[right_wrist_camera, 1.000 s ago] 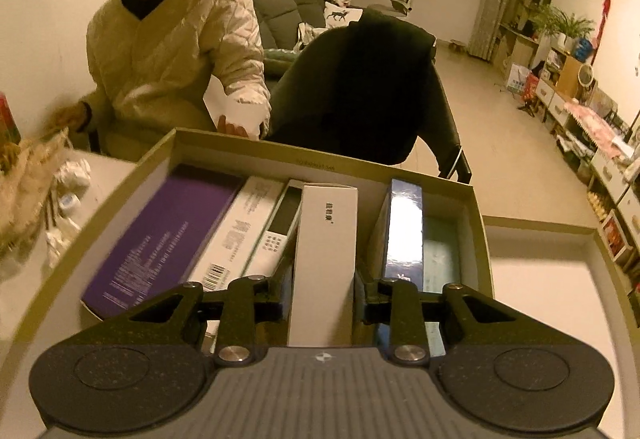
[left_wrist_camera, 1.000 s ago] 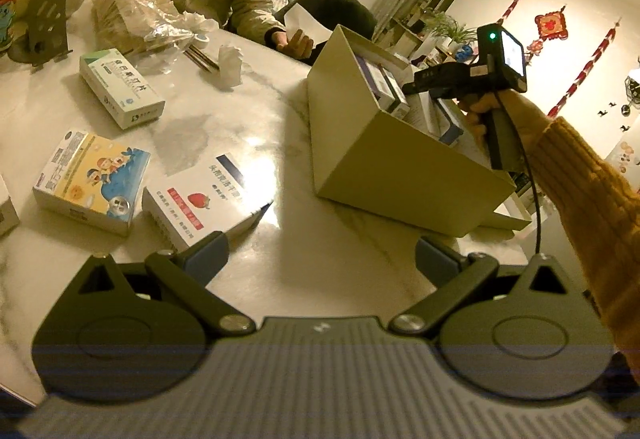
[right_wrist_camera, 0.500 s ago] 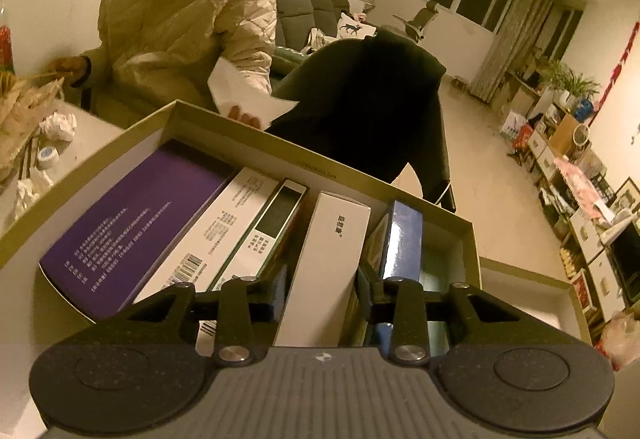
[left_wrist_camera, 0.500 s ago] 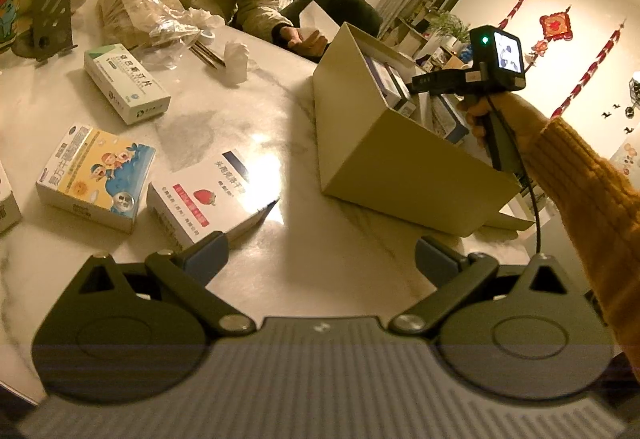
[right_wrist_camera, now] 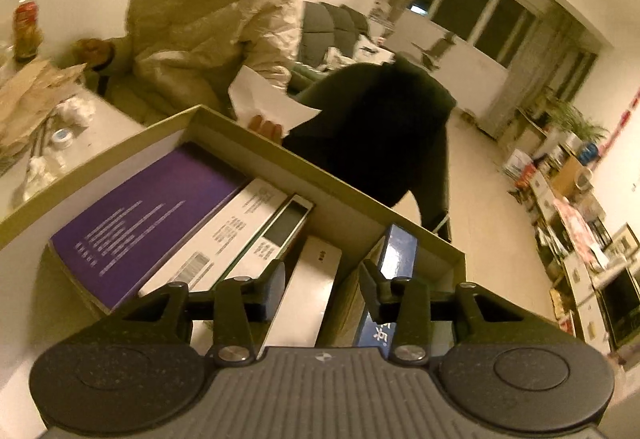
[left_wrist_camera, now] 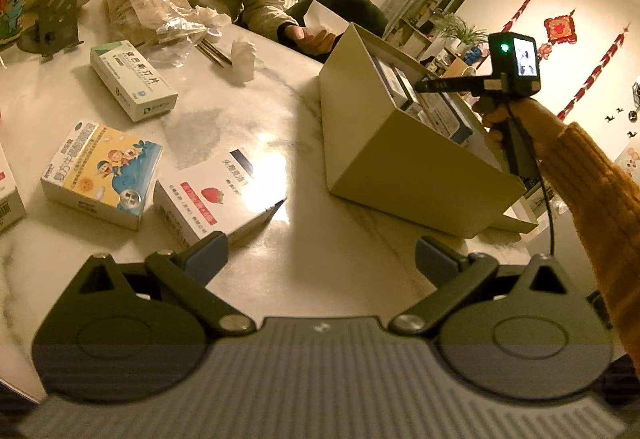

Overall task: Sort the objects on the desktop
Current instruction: 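Open the right gripper, leaving the white box upright beside the purple box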

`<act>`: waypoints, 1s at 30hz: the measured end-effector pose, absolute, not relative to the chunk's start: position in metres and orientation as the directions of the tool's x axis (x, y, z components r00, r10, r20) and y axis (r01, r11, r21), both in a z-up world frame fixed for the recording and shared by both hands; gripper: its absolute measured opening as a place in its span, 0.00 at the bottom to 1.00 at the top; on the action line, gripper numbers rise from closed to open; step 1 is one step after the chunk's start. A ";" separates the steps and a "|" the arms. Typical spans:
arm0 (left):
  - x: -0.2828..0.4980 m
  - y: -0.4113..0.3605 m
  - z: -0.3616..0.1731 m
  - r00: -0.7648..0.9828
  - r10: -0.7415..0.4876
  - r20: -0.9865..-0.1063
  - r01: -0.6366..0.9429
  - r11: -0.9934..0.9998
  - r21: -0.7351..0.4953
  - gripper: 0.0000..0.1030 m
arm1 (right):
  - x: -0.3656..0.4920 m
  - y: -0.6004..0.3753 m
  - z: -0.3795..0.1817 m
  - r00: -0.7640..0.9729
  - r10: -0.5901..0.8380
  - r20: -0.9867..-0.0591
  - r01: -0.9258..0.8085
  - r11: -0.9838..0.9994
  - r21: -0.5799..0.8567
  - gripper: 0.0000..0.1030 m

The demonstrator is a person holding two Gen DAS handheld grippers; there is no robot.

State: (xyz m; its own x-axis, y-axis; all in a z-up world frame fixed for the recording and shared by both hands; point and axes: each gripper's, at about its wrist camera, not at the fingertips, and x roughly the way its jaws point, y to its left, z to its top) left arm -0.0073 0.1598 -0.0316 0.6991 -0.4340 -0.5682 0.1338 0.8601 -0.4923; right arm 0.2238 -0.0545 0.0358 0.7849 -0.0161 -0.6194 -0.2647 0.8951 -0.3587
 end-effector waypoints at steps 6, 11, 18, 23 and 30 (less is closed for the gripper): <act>-0.006 0.159 -0.033 0.696 -0.435 -0.571 0.136 0.861 -0.491 0.99 | 0.208 -0.053 0.034 0.757 0.043 -0.652 -0.416 0.801 -0.430 0.37; -0.005 0.157 -0.034 0.693 -0.435 -0.576 0.136 0.862 -0.488 0.99 | 0.193 -0.048 0.030 0.743 0.074 -0.666 -0.514 0.700 -0.495 0.36; -0.003 0.152 -0.034 0.687 -0.435 -0.582 0.140 0.865 -0.481 0.99 | 0.182 -0.042 0.014 0.714 0.077 -0.696 -0.607 0.564 -0.560 0.36; -0.003 0.152 -0.034 0.686 -0.430 -0.586 0.136 0.868 -0.477 0.99 | 0.189 -0.034 -0.001 0.729 0.034 -0.684 -0.601 0.511 -0.615 0.36; -0.002 0.157 -0.035 0.690 -0.414 -0.593 0.114 0.872 -0.477 0.99 | 0.205 -0.028 -0.016 0.764 -0.061 -0.642 -0.535 0.496 -0.684 0.35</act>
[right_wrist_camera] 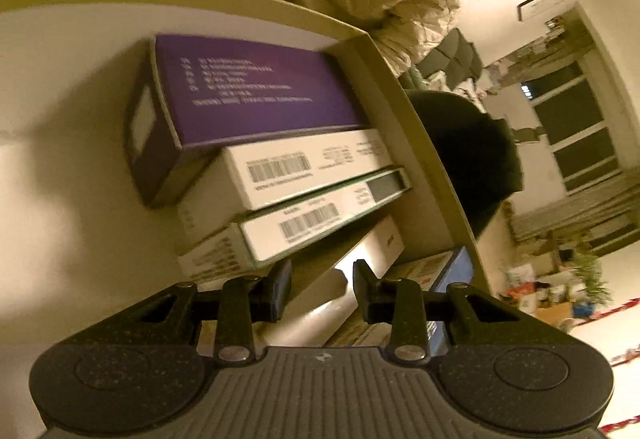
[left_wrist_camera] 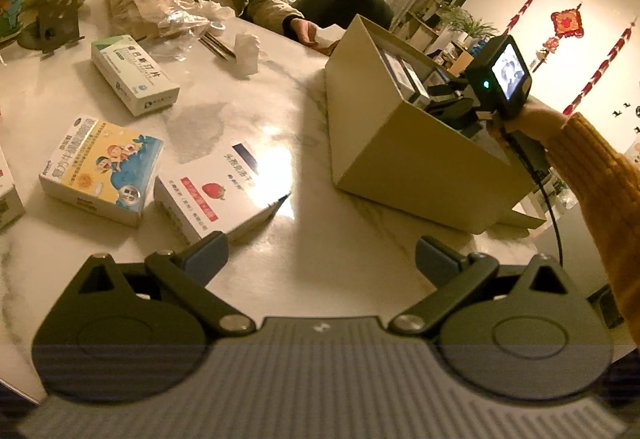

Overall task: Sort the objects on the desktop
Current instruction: 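Open the right gripper, leaving the white box upright beside the purple box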

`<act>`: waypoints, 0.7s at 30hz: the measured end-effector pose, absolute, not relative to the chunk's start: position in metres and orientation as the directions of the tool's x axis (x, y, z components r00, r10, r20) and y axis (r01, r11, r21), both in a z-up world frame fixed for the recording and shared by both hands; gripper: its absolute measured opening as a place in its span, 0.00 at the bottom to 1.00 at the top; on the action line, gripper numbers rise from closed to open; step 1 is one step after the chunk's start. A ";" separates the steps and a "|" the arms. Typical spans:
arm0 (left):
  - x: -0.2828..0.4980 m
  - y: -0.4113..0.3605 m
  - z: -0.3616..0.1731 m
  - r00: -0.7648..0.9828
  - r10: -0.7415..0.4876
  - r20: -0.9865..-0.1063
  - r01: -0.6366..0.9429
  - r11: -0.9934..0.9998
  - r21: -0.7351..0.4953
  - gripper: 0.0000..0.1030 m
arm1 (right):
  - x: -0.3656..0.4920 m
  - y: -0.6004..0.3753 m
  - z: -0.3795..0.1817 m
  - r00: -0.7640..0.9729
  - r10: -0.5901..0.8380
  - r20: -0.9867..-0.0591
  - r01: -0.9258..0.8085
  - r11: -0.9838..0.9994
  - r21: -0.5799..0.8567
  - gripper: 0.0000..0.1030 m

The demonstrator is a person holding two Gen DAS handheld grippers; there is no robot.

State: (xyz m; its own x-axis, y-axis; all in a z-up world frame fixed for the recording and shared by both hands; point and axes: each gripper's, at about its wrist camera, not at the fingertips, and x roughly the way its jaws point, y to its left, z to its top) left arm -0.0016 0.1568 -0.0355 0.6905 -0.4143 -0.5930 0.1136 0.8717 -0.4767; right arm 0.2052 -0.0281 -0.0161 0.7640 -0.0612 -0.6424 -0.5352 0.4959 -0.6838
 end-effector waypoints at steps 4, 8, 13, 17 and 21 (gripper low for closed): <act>-0.002 0.160 -0.035 0.695 -0.406 -0.593 0.102 0.873 -0.478 0.99 | 0.215 -0.028 -0.012 0.759 -0.104 -0.643 -0.492 0.555 -0.671 0.35; -0.003 0.165 -0.035 0.702 -0.394 -0.593 0.090 0.875 -0.476 0.99 | 0.215 -0.022 -0.019 0.775 -0.126 -0.619 -0.486 0.508 -0.711 0.36; -0.005 0.171 -0.035 0.713 -0.364 -0.599 0.066 0.886 -0.459 0.99 | 0.214 -0.024 -0.015 0.778 -0.114 -0.617 -0.480 0.525 -0.703 0.36; -0.009 0.177 -0.037 0.720 -0.329 -0.611 0.039 0.898 -0.437 0.99 | 0.209 -0.028 -0.008 0.784 -0.096 -0.613 -0.473 0.549 -0.690 0.41; -0.013 0.184 -0.036 0.735 -0.275 -0.619 0.005 0.916 -0.401 0.99 | 0.201 -0.032 0.002 0.797 -0.071 -0.600 -0.458 0.577 -0.677 0.45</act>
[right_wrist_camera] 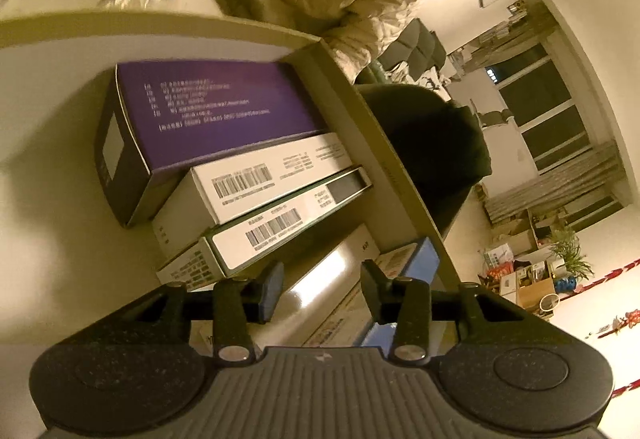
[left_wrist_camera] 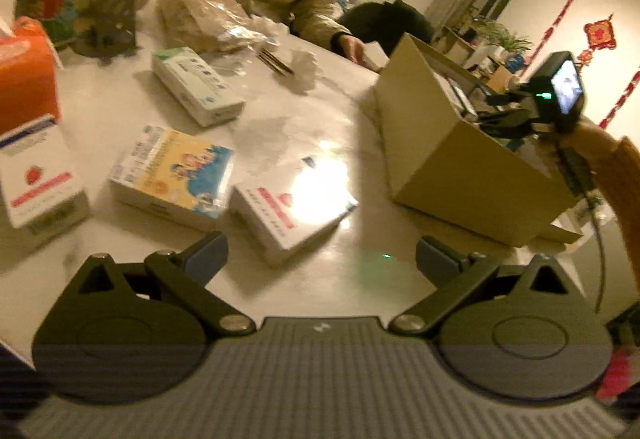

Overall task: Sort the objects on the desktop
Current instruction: 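Lift the right gripper out of the beige box while the left gripper moves over the table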

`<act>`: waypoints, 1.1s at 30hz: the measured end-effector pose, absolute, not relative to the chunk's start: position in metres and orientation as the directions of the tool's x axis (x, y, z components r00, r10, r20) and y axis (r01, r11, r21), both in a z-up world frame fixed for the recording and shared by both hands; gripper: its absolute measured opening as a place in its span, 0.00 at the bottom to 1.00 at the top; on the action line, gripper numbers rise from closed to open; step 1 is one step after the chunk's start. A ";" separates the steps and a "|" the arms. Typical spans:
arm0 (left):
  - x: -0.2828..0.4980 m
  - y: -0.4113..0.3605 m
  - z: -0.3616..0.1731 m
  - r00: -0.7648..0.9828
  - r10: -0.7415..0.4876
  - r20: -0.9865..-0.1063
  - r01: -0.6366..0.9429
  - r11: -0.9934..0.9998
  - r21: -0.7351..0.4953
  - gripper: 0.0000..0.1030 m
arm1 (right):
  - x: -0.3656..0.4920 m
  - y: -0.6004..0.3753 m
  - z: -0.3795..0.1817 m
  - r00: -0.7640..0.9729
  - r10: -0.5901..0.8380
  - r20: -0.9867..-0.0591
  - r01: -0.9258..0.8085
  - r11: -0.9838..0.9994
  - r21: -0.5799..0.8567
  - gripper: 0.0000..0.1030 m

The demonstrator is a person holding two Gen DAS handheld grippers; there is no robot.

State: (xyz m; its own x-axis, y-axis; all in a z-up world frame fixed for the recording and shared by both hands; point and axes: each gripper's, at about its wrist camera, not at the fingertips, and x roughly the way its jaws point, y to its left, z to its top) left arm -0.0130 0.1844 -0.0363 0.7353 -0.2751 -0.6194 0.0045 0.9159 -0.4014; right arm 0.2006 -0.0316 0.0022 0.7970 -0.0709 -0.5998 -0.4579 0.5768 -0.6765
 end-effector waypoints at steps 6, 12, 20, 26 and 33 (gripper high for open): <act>-0.019 0.199 -0.034 0.755 -0.200 -0.625 -0.058 0.928 -0.367 1.00 | 0.181 -0.036 0.024 0.826 -0.022 -0.563 -0.419 0.644 -0.640 0.57; -0.024 0.217 -0.033 0.766 -0.128 -0.630 -0.135 0.926 -0.352 1.00 | 0.158 -0.044 0.042 0.842 0.019 -0.539 -0.382 0.727 -0.571 0.70; -0.031 0.241 -0.033 0.755 0.030 -0.655 -0.282 0.917 -0.283 1.00 | 0.127 -0.054 0.056 0.871 0.046 -0.490 -0.330 0.794 -0.511 0.81; -0.028 0.251 -0.030 0.739 0.071 -0.669 -0.336 0.901 -0.275 1.00 | 0.104 -0.057 0.063 0.878 0.099 -0.469 -0.335 0.827 -0.451 0.82; 0.013 0.236 -0.023 0.713 0.091 -0.696 -0.329 0.919 -0.217 1.00 | 0.087 -0.060 0.069 0.880 0.150 -0.450 -0.338 0.863 -0.375 0.87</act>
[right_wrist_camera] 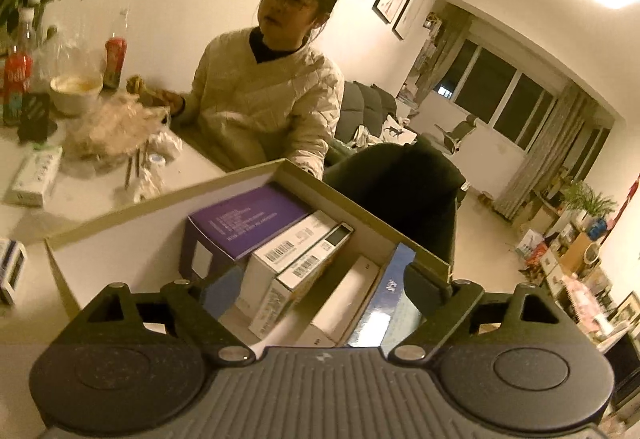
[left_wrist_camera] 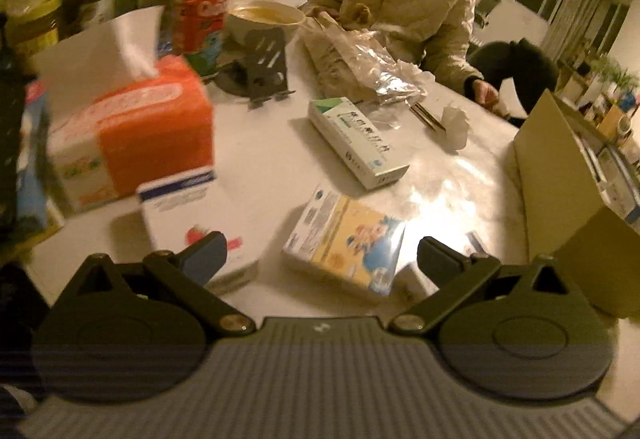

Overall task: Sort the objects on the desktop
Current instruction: 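Lift the right gripper out of the beige box while the left gripper moves over the table, then reach the left gripper to the green-and-white Ebastine box and grasp it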

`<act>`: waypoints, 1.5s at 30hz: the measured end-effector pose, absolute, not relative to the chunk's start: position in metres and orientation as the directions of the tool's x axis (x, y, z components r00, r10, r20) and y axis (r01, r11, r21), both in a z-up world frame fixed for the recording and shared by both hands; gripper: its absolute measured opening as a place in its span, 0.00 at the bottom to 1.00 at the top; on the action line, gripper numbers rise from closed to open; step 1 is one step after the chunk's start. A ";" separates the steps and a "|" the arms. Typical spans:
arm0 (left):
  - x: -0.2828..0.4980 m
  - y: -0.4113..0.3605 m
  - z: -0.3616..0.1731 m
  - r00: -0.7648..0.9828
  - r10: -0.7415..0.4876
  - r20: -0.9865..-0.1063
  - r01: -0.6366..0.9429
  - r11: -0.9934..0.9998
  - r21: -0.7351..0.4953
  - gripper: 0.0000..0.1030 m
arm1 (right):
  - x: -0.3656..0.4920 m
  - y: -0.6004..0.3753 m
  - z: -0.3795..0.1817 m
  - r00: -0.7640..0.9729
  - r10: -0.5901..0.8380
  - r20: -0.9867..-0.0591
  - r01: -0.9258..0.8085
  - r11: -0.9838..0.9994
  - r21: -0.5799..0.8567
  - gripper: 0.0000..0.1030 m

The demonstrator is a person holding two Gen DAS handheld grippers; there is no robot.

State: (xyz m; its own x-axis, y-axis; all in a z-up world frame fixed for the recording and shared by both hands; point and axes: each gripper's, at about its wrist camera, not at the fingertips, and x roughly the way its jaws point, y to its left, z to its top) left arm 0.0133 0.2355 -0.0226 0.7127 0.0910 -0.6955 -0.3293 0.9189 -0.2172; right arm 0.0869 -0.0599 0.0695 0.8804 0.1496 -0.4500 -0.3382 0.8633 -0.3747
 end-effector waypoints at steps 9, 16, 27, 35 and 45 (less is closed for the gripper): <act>0.089 0.201 -0.031 0.646 0.149 -0.748 -0.362 0.923 -0.129 1.00 | 0.073 -0.059 0.070 0.882 0.177 -0.437 -0.348 0.870 -0.349 0.88; 0.124 0.193 -0.041 0.597 0.208 -0.775 -0.419 0.904 -0.080 1.00 | 0.062 -0.063 0.072 0.887 0.192 -0.419 -0.356 0.863 -0.358 0.89; 0.162 0.186 -0.051 0.542 0.325 -0.775 -0.541 0.841 -0.026 1.00 | 0.056 -0.064 0.071 0.887 0.215 -0.409 -0.368 0.864 -0.343 0.90; 0.170 0.187 -0.061 0.518 0.327 -0.791 -0.591 0.805 -0.055 0.84 | 0.047 -0.062 0.077 0.890 0.238 -0.389 -0.376 0.867 -0.328 0.91; 0.158 0.198 -0.057 0.570 0.322 -0.756 -0.611 0.781 -0.127 0.50 | 0.037 -0.056 0.080 0.886 0.264 -0.380 -0.391 0.867 -0.309 0.91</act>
State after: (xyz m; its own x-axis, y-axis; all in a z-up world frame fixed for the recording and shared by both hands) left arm 0.1582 0.1977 -0.0573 0.5697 0.3223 -0.7560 -0.6109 0.7814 -0.1274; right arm 0.0367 -0.0563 0.0804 0.8863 0.2644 -0.3802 -0.3911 0.8671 -0.3086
